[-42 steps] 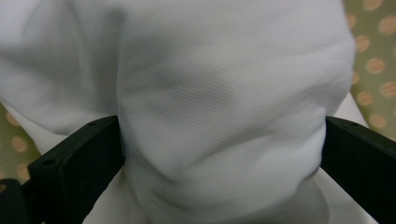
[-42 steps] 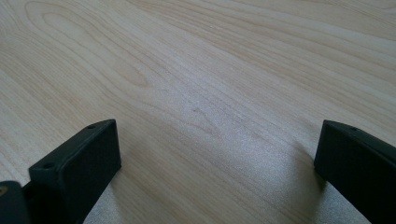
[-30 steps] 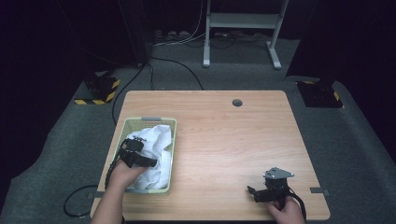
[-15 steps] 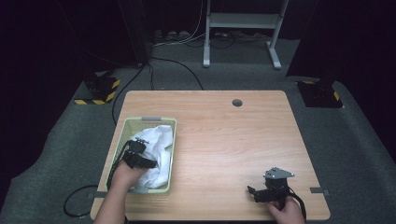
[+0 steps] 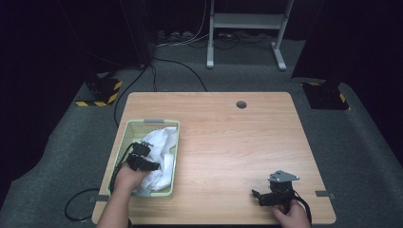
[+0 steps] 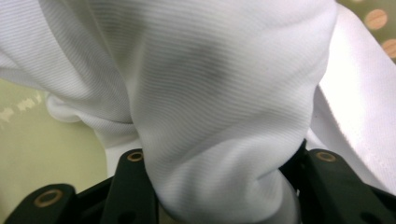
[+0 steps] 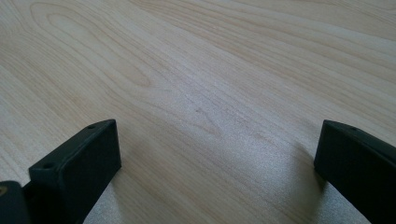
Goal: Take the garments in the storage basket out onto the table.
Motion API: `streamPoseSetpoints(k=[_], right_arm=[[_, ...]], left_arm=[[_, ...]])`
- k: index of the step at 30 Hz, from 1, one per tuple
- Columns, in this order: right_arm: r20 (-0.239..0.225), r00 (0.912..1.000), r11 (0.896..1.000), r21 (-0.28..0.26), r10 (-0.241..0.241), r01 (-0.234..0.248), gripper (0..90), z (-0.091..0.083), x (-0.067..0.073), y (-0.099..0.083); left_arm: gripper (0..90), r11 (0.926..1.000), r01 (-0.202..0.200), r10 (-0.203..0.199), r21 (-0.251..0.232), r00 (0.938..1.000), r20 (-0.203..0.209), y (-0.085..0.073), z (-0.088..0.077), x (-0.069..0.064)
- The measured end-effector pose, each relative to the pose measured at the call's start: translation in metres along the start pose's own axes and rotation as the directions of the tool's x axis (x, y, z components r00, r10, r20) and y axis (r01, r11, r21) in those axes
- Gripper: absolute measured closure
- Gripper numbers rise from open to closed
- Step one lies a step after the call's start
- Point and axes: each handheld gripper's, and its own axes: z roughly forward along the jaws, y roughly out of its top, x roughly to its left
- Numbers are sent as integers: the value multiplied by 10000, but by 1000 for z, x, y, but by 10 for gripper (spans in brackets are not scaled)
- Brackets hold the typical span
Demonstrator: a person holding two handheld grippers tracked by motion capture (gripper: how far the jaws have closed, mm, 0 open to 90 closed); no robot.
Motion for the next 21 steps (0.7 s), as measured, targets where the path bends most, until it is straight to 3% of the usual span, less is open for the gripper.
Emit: streamPoseSetpoints(k=[9, 17, 21], right_arm=[[-97, 9999, 10000, -55, 67, -67, 0, 0, -1, 0], [-120, 9999, 9999, -61, 91, -92, 0, -1, -1, 0], [-124, 9999, 9999, -64, 96, -97, 0, -1, -1, 0]], left_arm=[[649, 9993, -370, 368, -16, 9979, -531, 4, -5, -10], [663, 9965, -629, 581, -545, 9945, -868, 1, -15, -14], [664, 9911, -905, 788, -979, 9900, -1171, -4, -22, -16]])
